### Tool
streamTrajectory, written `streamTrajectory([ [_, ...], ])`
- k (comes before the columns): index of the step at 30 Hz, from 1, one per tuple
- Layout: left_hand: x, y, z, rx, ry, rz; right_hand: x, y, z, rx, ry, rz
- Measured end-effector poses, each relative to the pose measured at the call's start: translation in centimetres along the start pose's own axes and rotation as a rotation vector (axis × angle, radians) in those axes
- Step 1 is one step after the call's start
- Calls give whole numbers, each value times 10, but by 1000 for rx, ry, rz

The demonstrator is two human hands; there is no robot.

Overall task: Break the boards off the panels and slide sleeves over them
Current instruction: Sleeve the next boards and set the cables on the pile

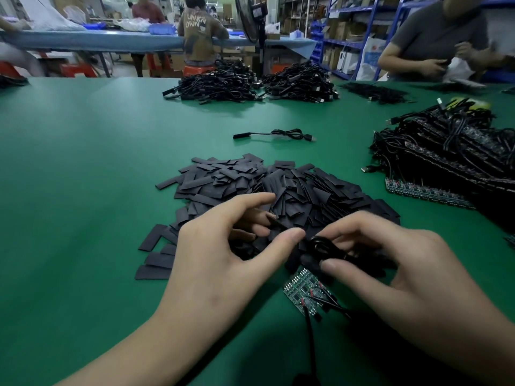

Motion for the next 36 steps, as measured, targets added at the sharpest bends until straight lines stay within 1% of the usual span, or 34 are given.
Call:
streamTrajectory([
  [2, -2, -3, 0, 22, -23, -9, 14, 6, 8, -32, 39, -1],
  [3, -4, -2, 0, 22, -37, 25, 23, 12, 16, -67, 64, 23],
  [6, -14, 11, 0, -84, -123, 312, 44, 33, 59, -160, 66, 49],
  [8, -25, 22, -2, -181, -191, 472, 50, 50, 101, -194, 45, -22],
  [10, -36, 27, -7, -256, -260, 566, 46, 67, 148, -219, 13, -107],
  [14, -50, 27, -13, -305, -386, 639, 10, 97, 233, -253, -112, -238],
  [17, -52, 25, -12, -299, -419, 665, -14, 110, 274, -273, -174, -293],
  [19, -53, 21, -11, -268, -438, 663, -24, 112, 288, -278, -178, -328],
  [21, -53, 18, -10, -245, -455, 645, -29, 105, 291, -241, -154, -355],
  [24, -57, 17, -11, -250, -476, 619, -31, 74, 267, -93, -113, -371],
  [27, -56, 20, -12, -268, -461, 546, -21, 41, 211, 15, -91, -277],
  [29, -50, 19, -10, -225, -441, 469, -8, 25, 165, 34, -94, -181],
  [30, -47, 16, -8, -166, -441, 386, -2, 20, 141, 20, -111, -134],
  [32, -42, 8, -5, -34, -427, 143, 3, 16, 95, -37, -193, -24],
  [34, -37, 1, -1, 60, -364, -79, 0, 16, 57, -110, -269, 127],
  [36, -37, -6, 0, 138, -333, -264, -10, 15, 32, -163, -300, 254],
])
Point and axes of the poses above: each hand's wrist, its own z-axis towards the middle knuckle, its own x-axis out of the back of the hand, y = z × x, the point moved 10 cm from there along z, towards the middle knuckle, and after that the axes turned 9 degrees about -y, right-handed, at the moved point
